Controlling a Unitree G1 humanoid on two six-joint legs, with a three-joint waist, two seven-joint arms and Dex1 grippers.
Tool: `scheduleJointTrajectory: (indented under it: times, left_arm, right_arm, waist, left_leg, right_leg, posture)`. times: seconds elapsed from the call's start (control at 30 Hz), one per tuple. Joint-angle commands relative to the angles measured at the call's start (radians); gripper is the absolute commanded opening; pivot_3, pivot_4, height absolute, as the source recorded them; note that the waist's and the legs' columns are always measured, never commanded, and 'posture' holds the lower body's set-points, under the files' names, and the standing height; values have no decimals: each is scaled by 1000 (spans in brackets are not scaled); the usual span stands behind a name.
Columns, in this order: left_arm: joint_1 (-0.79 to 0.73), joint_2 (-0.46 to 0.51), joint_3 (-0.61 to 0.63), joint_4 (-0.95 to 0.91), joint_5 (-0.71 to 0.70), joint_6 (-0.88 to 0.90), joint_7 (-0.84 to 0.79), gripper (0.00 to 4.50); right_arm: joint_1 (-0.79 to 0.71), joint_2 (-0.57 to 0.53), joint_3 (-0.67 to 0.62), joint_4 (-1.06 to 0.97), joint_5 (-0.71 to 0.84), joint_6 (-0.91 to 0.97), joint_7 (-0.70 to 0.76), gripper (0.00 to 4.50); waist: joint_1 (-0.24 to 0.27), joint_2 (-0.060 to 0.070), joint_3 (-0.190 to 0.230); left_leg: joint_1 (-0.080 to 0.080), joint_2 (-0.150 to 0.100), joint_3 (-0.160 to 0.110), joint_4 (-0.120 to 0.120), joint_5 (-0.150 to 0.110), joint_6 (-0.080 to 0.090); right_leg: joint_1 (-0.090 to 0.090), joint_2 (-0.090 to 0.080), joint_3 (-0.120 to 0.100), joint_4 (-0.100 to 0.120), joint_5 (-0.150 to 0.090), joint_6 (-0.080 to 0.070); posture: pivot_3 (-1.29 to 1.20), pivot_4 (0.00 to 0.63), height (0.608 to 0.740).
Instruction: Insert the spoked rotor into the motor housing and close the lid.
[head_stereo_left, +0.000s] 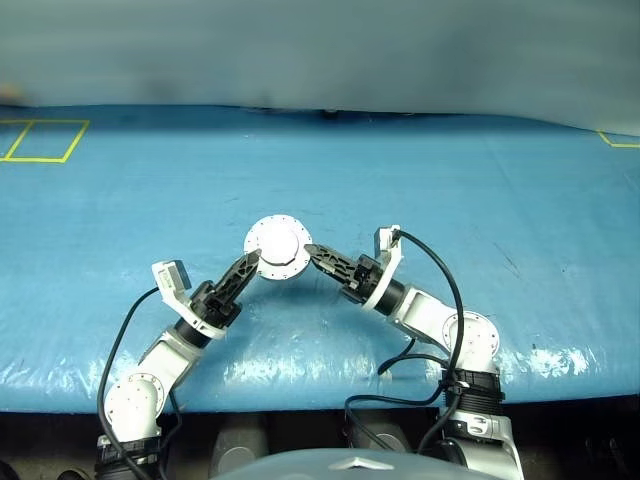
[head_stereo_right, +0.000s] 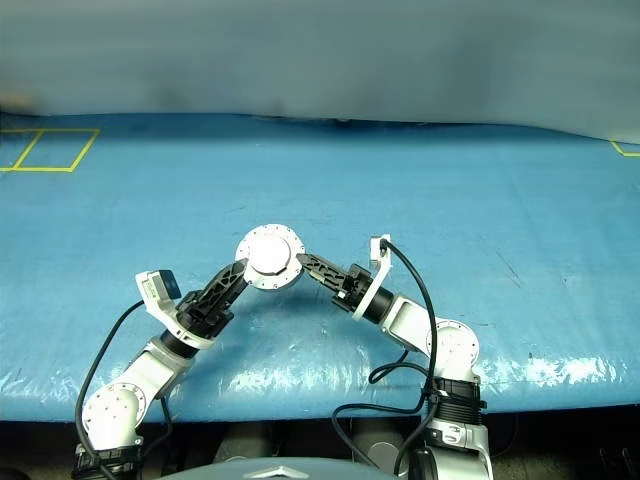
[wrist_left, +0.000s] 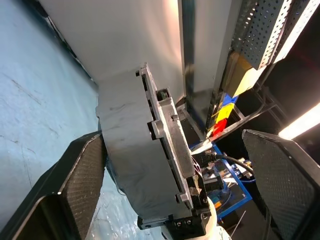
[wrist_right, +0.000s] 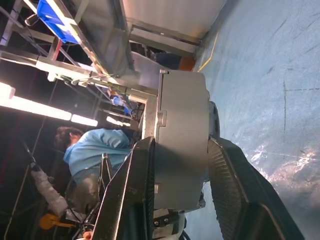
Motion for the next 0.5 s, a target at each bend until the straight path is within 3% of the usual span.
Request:
scheduleJointTrajectory:
  times: [0.03,0.5]
  left_arm:
    - [-15,-3,-36,-3,11,35,-18,4468]
    - [3,-2,-53,6,48,60,-24,4468]
  right_arm:
    - [-12,9,63,-74,38,2,73,1176]
    - [-11,7,86,-72,-26,-90,145,1176]
  waist:
    - [0,0,0]
    - [1,0,0]
  left_leg:
    - [0,0,0,0,0,0]
    - [0,0,0,0,0,0]
  right_leg:
    - [0,0,0,0,0,0]
    - [0,0,0,0,0,0]
  posture:
    - [0,150,740]
    - [0,150,740]
